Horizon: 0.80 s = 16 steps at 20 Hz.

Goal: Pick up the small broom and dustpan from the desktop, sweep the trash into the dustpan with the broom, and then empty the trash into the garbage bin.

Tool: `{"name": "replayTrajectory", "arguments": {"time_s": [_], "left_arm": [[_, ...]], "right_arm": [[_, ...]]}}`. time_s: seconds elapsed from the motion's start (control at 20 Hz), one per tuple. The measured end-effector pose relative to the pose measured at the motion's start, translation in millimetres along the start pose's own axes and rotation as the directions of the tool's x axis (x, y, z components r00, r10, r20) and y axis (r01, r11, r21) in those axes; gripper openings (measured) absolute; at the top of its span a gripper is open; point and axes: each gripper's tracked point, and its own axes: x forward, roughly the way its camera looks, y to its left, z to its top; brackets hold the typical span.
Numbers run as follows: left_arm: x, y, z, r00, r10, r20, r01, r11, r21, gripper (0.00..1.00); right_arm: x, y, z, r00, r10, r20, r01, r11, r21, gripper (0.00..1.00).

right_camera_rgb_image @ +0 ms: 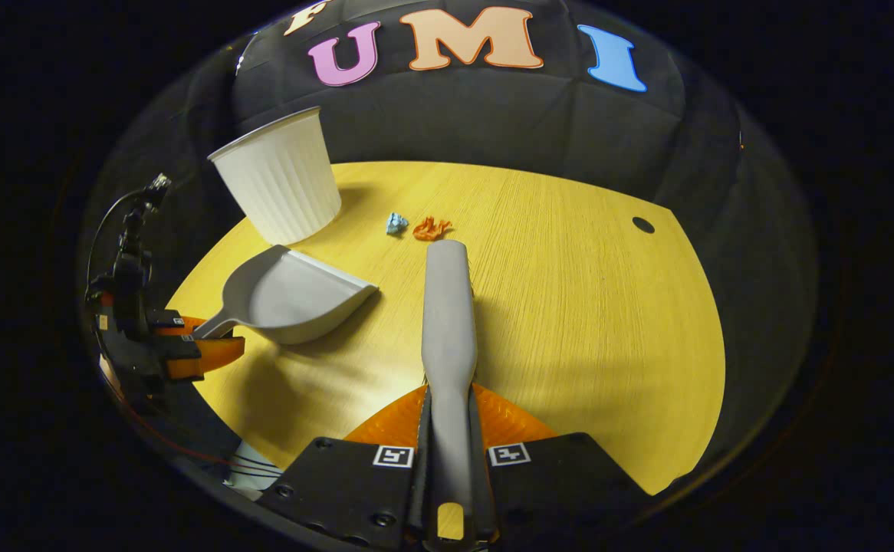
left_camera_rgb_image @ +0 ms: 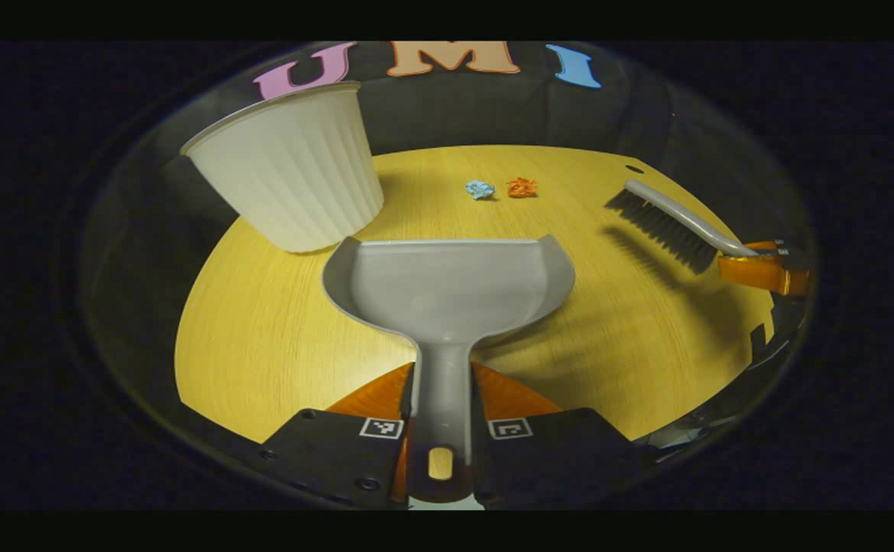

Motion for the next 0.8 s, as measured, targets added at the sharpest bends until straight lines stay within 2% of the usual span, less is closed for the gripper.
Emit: {"name": "replayTrajectory", "arguments": {"time_s": [0.15,0.35,0.55,0.8], "left_arm": [[20.7,12.0,19.2,0.998,-0.064,0.002,0.064,0.994,0.084,0.26],[47.8,29.5,43.2,0.993,-0.116,0.004,0.114,0.975,0.192,0.27],[61.6,39.0,61.6,0.988,-0.154,-0.002,0.148,0.944,0.293,0.27],[77.9,48.3,63.1,0.984,-0.172,-0.034,0.173,0.923,0.344,0.25]], "right_arm": [[20.3,6.5,34.3,0.998,-0.054,0.037,0.052,0.998,0.033,0.2],[55.3,7.6,72.0,0.992,-0.12,0.049,0.118,0.992,0.047,0.2],[96.1,-13.4,106.7,0.983,-0.179,0.025,0.18,0.983,-0.036,0.2],[160.9,-21.7,128.7,0.982,-0.188,-0.018,0.182,0.967,-0.177,0.2]]}}
